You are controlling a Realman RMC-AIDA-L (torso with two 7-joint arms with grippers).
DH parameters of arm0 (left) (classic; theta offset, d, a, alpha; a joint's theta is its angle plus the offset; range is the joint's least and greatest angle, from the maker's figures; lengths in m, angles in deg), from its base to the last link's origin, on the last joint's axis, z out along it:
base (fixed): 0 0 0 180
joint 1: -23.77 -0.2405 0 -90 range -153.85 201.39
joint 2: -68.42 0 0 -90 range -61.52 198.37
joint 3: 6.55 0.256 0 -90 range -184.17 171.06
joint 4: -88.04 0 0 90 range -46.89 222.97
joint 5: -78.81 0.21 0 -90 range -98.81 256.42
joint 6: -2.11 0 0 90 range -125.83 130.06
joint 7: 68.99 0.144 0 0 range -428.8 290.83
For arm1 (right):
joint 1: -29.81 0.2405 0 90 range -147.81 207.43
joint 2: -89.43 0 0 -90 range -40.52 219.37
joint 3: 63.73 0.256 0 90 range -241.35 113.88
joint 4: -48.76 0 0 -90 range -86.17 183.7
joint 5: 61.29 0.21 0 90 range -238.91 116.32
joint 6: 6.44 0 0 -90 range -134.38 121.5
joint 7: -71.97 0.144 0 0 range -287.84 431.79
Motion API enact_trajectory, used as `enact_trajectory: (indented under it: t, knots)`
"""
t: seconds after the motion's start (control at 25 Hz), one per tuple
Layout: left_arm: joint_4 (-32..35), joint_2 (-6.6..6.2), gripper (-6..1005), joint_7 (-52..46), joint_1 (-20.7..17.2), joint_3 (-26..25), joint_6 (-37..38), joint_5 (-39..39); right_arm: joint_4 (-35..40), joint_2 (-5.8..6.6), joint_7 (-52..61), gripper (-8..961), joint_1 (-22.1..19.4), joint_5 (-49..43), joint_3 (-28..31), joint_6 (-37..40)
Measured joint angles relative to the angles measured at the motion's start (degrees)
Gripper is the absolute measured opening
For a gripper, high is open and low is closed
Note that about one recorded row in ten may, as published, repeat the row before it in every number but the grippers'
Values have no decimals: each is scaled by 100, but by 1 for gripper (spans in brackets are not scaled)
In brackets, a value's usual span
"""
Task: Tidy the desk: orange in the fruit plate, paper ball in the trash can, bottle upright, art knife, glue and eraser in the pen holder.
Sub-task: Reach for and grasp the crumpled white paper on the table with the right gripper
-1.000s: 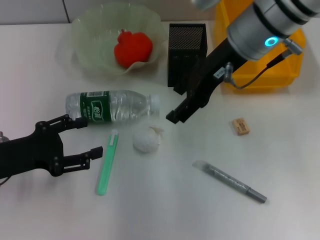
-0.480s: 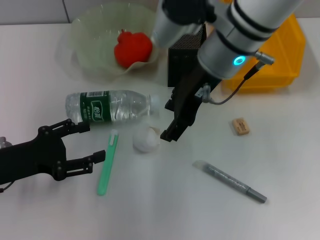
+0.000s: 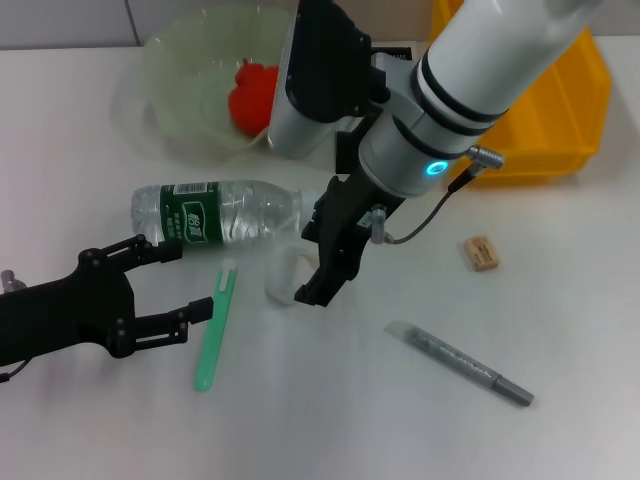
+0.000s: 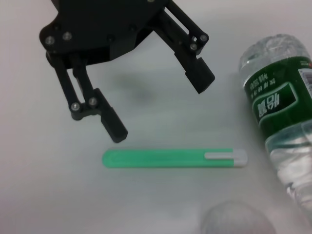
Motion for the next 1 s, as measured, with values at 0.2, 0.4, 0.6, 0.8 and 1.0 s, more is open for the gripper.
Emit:
enact_trajectory:
  t: [0.2,0.4,0.6,0.8,1.0]
  knots:
    - [0,0,840,-2,6,-16,-12,2,-4,0,1,687,-68,138,-304,-329]
    - [0,0,840,-3,-8,-19,-26,-2,-19,0,3,684,-92,246,-566,-591]
    - [0,0,840,4,-30,-22,-30,-16,-114,0,2,680,-97,317,-813,-835]
    - [0,0,840,6,-37,-24,-31,-26,-138,0,1,676,-141,383,-1034,-1064]
    - [0,0,840,5,-38,-24,-31,-30,-142,0,-16,672,-186,404,-1133,-1216]
